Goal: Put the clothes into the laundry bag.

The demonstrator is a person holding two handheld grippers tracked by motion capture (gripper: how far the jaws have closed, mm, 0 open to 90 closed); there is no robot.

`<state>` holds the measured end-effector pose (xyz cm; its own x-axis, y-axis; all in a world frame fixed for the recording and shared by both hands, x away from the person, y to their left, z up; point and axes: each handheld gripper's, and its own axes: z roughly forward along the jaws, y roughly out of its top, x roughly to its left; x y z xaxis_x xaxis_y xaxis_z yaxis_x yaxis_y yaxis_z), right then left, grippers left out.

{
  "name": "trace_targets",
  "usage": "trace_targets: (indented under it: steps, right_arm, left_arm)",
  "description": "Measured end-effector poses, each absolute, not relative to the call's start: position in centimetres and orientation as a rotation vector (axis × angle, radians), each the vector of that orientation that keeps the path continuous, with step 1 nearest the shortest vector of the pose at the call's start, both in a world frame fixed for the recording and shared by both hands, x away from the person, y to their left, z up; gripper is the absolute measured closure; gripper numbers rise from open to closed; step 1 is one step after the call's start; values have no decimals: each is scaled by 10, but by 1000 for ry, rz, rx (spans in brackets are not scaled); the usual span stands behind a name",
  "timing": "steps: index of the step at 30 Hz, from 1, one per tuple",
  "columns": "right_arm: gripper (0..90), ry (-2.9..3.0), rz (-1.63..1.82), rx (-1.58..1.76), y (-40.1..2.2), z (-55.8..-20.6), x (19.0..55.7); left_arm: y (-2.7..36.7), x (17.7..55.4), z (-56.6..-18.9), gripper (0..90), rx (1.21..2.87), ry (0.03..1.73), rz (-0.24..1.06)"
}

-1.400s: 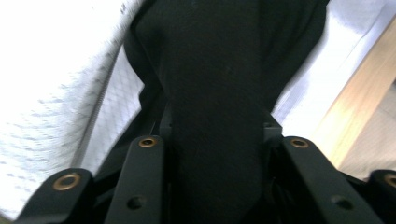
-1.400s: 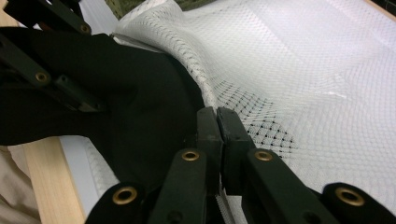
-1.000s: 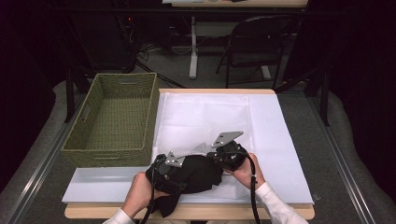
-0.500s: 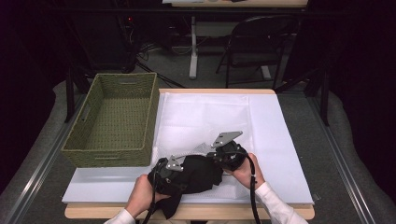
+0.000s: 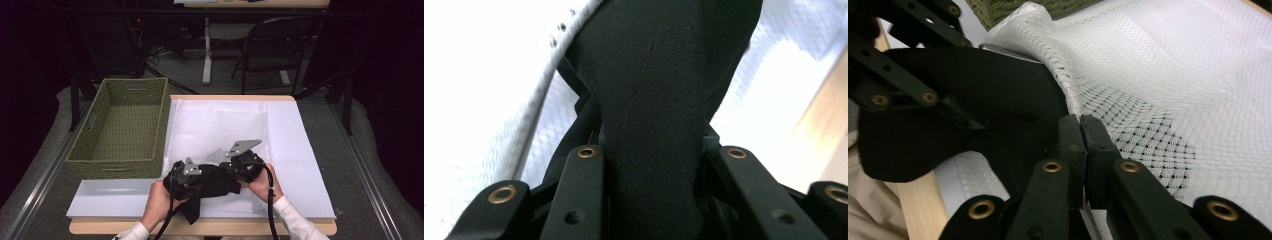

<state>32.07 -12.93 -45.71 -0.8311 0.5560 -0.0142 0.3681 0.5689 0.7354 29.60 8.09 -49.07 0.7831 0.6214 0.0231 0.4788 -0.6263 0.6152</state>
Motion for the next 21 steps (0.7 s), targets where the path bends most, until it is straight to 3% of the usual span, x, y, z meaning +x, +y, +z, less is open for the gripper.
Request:
trace_targets:
  steps: [6,14,21]
  right_arm:
    - [891,2569,1116,774,-129,-459,320]
    - [890,2578,1100,791,-130,-462,321]
    - [890,2575,1095,791,-134,-462,321]
  left_arm:
    - [74,303,-501,646,2357,833,304]
    - [79,304,-503,384,2392,826,261]
    - [94,294,-497,246,2410,805,208]
